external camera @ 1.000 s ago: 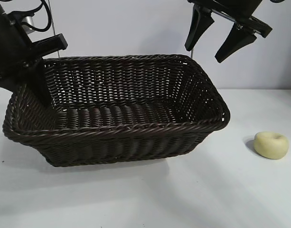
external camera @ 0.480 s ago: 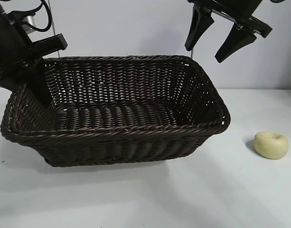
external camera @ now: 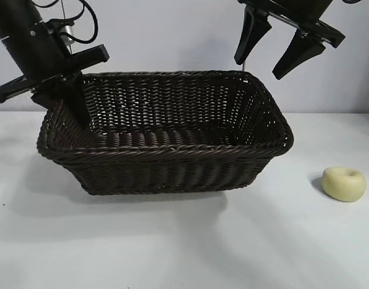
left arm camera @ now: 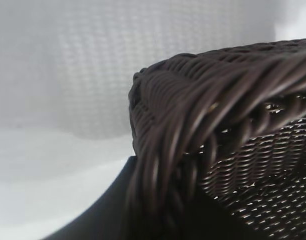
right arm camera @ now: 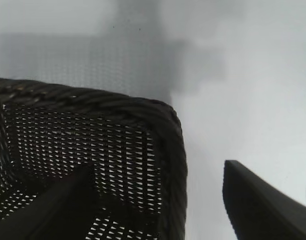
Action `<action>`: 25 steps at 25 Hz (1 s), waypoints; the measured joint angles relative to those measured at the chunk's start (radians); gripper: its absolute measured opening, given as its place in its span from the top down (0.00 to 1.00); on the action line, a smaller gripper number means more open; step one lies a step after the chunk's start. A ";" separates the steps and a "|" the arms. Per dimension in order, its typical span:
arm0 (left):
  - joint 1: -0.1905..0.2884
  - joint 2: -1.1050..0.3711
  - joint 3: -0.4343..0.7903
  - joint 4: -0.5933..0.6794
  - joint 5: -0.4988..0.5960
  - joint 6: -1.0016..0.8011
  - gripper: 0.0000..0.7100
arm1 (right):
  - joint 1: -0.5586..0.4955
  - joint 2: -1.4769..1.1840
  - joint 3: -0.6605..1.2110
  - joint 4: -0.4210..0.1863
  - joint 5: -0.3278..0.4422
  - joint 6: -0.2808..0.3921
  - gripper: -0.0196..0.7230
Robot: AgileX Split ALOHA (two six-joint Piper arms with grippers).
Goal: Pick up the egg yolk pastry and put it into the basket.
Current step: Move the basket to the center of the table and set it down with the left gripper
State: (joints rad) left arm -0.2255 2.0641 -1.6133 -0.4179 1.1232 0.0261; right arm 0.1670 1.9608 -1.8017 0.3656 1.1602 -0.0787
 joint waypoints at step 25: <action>0.002 0.124 -0.029 -0.023 -0.011 0.062 0.29 | 0.000 0.000 0.000 0.000 0.000 0.001 0.28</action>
State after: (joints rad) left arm -0.2235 2.1885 -1.6423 -0.4412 1.1124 0.0876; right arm 0.1670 1.9608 -1.8017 0.3659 1.1606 -0.0777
